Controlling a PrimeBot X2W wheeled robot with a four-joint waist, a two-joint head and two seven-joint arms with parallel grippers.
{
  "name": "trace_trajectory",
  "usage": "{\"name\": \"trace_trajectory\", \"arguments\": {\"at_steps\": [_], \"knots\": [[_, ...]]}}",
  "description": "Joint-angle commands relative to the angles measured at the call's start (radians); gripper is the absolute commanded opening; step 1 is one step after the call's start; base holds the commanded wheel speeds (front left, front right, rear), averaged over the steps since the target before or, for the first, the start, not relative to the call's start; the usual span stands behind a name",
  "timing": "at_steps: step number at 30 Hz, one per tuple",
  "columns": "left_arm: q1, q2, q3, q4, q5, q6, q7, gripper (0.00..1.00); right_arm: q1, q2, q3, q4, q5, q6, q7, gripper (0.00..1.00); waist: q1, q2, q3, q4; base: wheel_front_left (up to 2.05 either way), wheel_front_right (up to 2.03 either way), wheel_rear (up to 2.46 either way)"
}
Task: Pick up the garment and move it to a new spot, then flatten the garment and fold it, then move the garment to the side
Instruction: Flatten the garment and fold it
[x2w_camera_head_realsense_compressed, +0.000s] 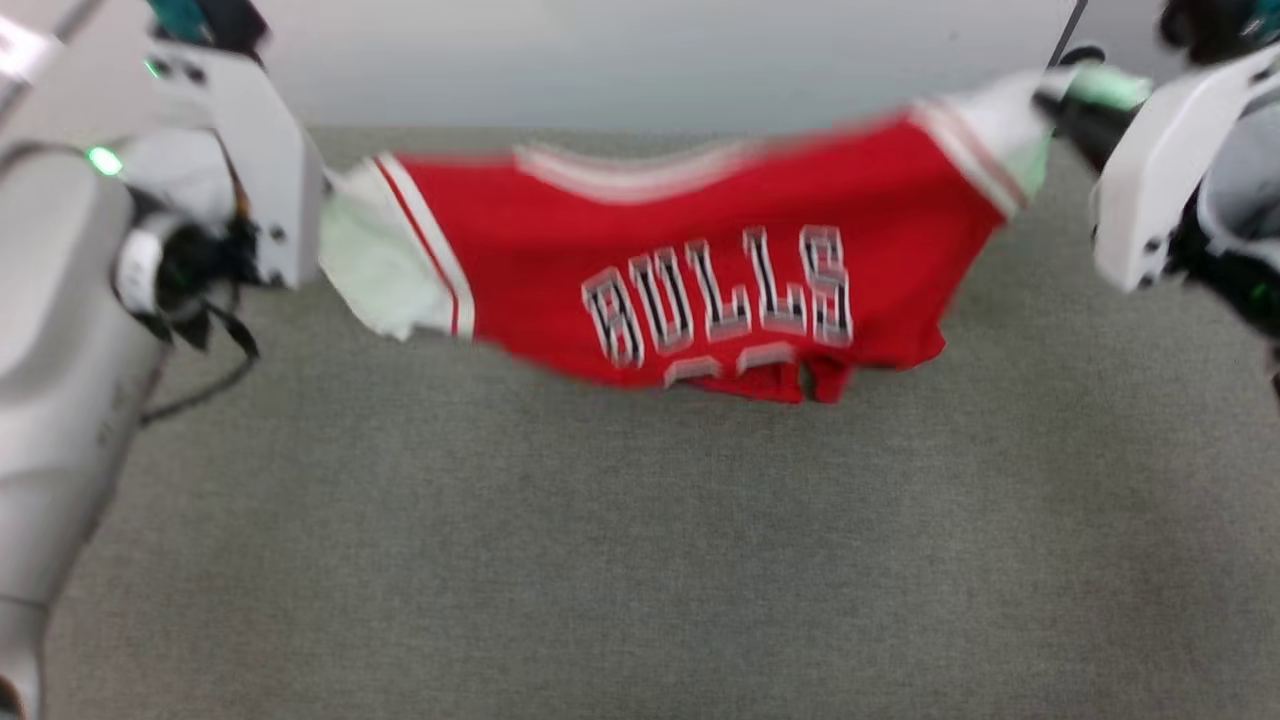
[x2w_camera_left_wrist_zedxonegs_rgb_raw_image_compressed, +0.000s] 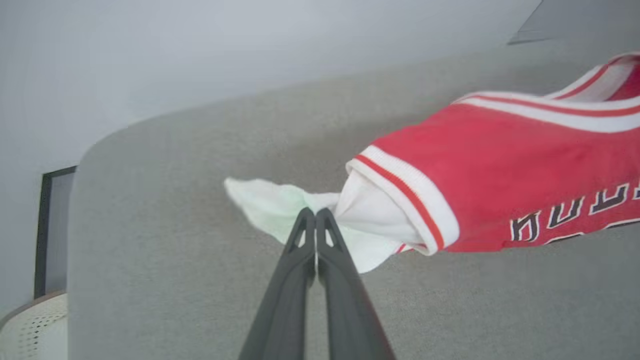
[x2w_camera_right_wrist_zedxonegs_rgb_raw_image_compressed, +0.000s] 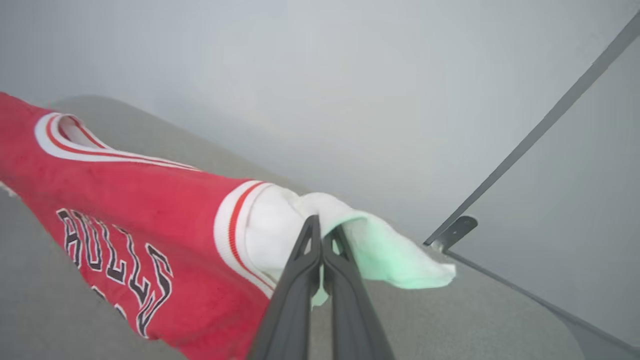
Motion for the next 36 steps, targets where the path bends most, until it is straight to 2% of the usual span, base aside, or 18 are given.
{"name": "trace_trajectory", "arguments": {"at_steps": [1,6,12,18,27,33,36], "knots": [[-0.02,0.006,0.003,0.009,0.011,0.009,-0.011,0.0,-0.024,0.003,-0.009,0.01,-0.007,-0.001,-0.022,0.0,0.0,0.0,-0.019,0.005,0.0,0.0,0.0],[-0.096,0.013,0.003,0.051,0.048,-0.01,-0.057,0.0,-0.093,0.014,-0.019,0.069,-0.062,-0.001,-0.134,0.0,0.0,0.0,-0.05,0.009,0.0,0.0,0.0],[-0.194,0.026,0.011,0.096,0.096,-0.019,-0.141,0.0,-0.172,0.044,-0.081,0.167,-0.134,-0.001,-0.277,0.0,0.0,0.0,-0.081,0.01,0.0,0.0,0.0],[-0.274,0.016,0.019,0.151,0.119,-0.006,-0.178,0.0,-0.238,0.077,-0.08,0.232,-0.134,-0.001,-0.272,0.0,0.0,0.0,-0.093,0.006,0.0,0.0,0.0],[-0.382,-0.019,0.024,0.23,0.151,0.031,-0.251,0.0,-0.332,0.142,-0.1,0.334,-0.147,-0.001,-0.307,0.0,0.0,0.0,-0.045,-0.013,0.0,0.0,0.0],[-0.467,-0.056,0.02,0.29,0.179,0.04,-0.332,0.0,-0.437,0.217,-0.11,0.421,-0.183,-0.001,-0.34,0.0,0.0,0.0,0.031,-0.037,0.0,0.0,0.0],[-0.528,-0.086,0.027,0.314,0.189,0.044,-0.397,0.0,-0.508,0.244,-0.131,0.475,-0.233,-0.001,-0.408,0.0,0.0,0.0,0.094,-0.048,0.0,0.0,0.0]]}}
